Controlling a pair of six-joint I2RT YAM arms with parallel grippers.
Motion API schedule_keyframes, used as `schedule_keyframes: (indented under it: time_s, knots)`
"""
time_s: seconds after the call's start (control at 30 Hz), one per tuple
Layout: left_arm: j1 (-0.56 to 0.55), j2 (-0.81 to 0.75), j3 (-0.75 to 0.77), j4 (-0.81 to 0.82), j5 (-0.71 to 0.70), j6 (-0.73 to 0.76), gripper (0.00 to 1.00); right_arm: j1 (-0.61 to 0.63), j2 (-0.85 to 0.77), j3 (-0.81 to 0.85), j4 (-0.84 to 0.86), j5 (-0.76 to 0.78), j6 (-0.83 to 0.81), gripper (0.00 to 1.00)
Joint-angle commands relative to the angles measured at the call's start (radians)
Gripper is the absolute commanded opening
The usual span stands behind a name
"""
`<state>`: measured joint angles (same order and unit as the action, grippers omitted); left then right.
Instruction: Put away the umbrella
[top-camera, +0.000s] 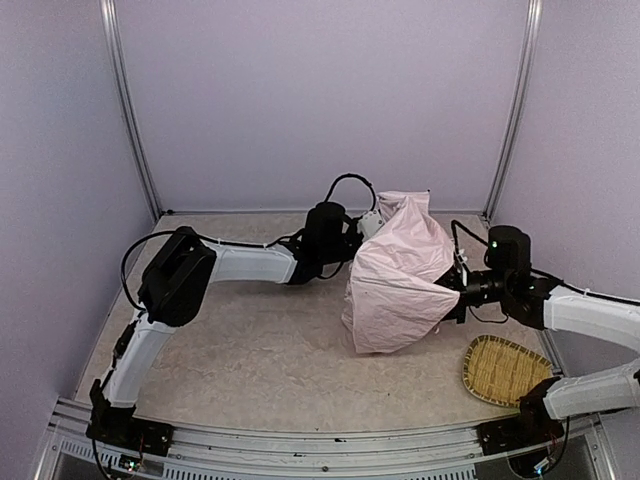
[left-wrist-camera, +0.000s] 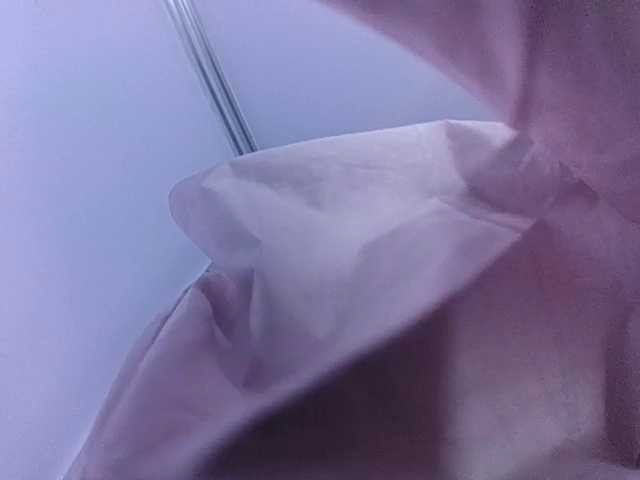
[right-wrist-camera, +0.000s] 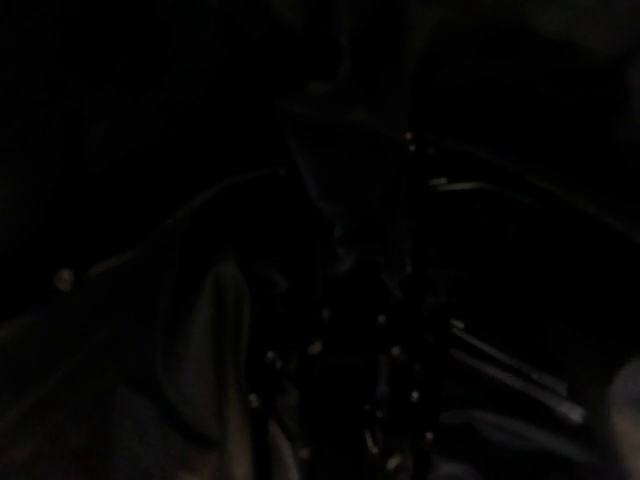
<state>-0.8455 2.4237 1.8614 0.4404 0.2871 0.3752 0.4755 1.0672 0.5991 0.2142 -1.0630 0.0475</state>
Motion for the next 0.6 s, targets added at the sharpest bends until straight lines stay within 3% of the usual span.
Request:
schedule_keyframes:
  time_s: [0.0,0.33,0.37,0.47,0.57]
  knots:
    - [0.016,0.012,-0.015,0.165,-0.103,-0.044,0.00,0.054,0.132,-0.099,0.101,-0.050,0.136,0.00]
    - [0.052,0.002,-0.096,0.254,-0.167,-0.101,0.02,0.061,0.422,-0.145,0.153,0.018,0.239,0.00]
    - [0.052,-0.004,-0.103,0.253,-0.191,-0.108,0.10,0.061,0.455,-0.145,0.154,0.018,0.250,0.00]
    - [0.052,-0.025,-0.103,0.216,-0.317,-0.130,0.57,0.060,0.557,-0.137,0.152,0.011,0.267,0.00]
    - [0.058,-0.040,-0.061,0.145,-0.497,-0.158,0.80,0.050,0.621,-0.125,0.161,0.008,0.284,0.00]
